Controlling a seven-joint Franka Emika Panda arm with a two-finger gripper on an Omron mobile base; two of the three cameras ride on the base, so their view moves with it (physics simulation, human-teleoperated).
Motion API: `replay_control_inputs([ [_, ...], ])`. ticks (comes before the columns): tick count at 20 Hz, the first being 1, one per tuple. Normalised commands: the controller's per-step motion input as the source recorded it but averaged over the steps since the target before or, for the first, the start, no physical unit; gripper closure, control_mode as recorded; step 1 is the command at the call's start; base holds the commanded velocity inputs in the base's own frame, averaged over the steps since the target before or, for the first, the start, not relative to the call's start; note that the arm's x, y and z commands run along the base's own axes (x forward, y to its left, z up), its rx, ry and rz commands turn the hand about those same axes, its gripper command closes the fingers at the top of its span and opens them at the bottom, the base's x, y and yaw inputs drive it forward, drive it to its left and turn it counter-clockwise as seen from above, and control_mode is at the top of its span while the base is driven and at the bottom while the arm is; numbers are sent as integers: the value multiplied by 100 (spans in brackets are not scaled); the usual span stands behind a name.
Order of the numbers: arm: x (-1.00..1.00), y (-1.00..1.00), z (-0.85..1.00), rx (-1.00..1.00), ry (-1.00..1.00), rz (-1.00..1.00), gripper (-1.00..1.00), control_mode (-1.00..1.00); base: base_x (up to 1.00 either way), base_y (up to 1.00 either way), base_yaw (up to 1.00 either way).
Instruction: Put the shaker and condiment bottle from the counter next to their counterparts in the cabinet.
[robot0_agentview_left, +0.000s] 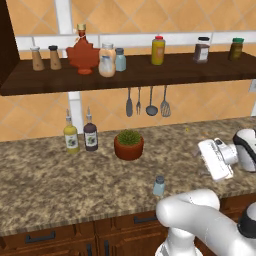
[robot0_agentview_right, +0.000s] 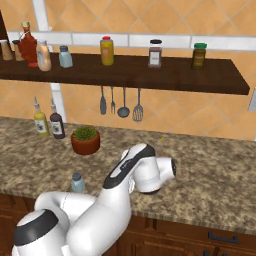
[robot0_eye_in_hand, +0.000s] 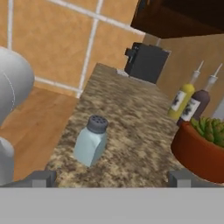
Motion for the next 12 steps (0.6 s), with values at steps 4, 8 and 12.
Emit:
replay_control_inputs([
  [4,0,2,-5,-3,27,4,-100,-100,0,0,0],
  [8,0,22,-14,-11,30,10,-100,-100,0,0,0],
  [12,-10,8,-5,-2,6,2,-100,-100,0,0,0],
])
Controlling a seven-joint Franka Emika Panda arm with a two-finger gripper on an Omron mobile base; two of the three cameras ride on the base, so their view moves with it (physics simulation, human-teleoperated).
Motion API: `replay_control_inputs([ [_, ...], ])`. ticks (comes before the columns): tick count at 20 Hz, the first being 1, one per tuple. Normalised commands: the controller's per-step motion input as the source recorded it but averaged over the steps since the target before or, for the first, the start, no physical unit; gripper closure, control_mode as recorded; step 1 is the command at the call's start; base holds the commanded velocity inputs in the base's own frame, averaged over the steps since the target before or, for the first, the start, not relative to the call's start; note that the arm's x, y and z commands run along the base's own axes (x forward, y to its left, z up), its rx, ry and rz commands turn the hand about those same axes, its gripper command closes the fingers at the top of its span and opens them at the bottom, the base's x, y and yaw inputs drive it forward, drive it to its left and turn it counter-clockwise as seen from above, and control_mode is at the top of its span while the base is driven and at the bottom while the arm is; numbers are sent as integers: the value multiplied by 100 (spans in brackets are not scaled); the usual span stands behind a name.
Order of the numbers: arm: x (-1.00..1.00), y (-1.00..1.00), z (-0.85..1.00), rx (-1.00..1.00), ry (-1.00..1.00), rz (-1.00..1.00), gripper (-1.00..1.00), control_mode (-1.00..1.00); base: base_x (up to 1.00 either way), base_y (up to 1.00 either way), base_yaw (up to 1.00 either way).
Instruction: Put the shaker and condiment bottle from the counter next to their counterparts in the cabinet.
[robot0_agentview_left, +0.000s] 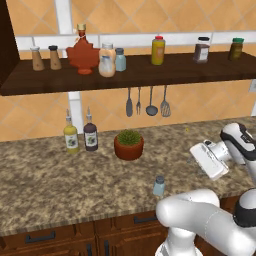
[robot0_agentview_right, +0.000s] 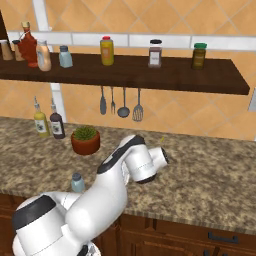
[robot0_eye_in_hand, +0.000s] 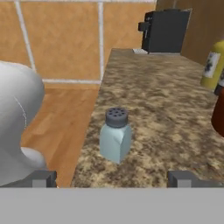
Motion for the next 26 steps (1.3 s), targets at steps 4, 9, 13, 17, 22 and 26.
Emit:
replay_control_inputs([
  [4,-62,0,0,2,-4,-3,-100,-100,0,0,0],
  [9,-36,0,0,0,-4,-2,-100,-100,0,0,0],
  [13,2,26,-3,0,0,-4,-100,-100,0,0,0],
  [17,0,51,-11,0,0,-4,-100,-100,0,0,0],
  [22,0,27,-10,0,1,0,-100,-100,0,0,0],
  [26,0,25,-23,0,0,-2,-100,-100,0,0,0],
])
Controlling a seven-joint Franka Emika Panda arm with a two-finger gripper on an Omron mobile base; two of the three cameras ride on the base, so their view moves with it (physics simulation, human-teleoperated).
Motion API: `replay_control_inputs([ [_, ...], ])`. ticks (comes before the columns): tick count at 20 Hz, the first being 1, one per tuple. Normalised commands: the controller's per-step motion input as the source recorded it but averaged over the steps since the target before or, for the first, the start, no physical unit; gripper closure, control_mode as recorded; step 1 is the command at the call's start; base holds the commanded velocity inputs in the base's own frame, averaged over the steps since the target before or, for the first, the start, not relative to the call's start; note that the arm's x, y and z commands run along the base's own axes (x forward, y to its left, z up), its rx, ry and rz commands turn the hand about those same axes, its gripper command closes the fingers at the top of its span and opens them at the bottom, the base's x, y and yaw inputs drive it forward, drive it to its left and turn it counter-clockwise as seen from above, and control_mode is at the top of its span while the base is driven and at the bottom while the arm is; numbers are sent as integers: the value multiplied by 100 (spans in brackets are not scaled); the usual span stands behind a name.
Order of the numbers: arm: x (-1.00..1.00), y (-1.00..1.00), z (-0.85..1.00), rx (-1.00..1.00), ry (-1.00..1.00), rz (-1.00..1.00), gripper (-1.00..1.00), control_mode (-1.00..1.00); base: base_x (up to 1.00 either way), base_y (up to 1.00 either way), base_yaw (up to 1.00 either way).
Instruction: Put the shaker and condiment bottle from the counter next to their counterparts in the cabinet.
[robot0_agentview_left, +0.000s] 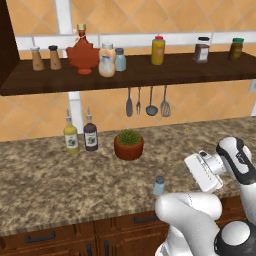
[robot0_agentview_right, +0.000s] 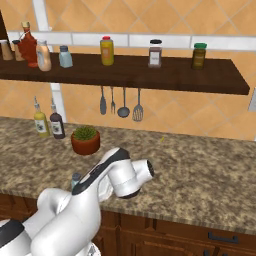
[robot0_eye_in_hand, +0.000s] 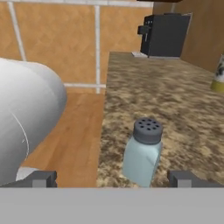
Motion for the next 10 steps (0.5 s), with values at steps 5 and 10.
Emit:
replay_control_inputs([
  [5,10,41,-17,0,0,-5,-100,-100,0,0,0],
  [10,10,17,-7,0,4,0,-100,-100,0,0,0],
])
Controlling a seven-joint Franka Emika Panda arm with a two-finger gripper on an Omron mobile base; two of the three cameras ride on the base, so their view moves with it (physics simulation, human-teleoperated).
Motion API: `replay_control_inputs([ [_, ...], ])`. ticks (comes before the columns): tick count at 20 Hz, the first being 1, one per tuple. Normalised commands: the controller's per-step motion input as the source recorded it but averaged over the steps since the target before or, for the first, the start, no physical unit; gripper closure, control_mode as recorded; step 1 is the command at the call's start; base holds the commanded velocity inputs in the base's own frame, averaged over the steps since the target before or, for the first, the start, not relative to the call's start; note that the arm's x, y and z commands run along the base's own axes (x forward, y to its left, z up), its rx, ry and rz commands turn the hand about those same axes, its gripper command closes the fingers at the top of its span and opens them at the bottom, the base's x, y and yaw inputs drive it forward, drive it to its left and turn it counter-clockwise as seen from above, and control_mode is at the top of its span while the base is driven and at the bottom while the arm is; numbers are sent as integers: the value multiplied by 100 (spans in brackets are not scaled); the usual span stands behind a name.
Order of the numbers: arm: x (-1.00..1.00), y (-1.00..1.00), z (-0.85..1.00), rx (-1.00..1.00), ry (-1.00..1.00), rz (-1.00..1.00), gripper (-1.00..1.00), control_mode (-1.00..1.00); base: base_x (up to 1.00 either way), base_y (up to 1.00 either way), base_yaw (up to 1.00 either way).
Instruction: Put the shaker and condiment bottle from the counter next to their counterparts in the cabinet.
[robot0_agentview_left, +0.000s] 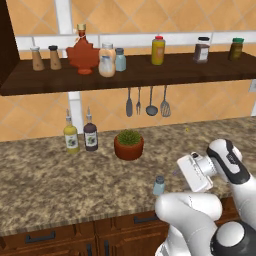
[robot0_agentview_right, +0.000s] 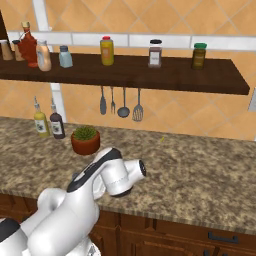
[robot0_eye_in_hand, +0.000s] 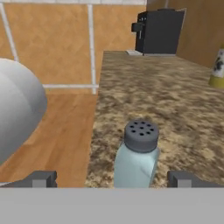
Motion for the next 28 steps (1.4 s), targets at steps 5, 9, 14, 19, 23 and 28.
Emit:
replay_control_inputs([
  [5,0,25,-7,0,1,0,-100,-100,0,0,0],
  [9,22,19,-11,0,1,0,-100,-100,0,0,0],
  [14,41,-4,-30,1,2,-1,-100,-100,0,0,0],
  [19,-11,0,-2,0,1,0,-100,-100,0,0,0],
  [23,-45,11,-14,0,0,0,-100,-100,0,0,0],
  [28,-12,30,-7,0,0,0,-100,-100,0,0,0],
])
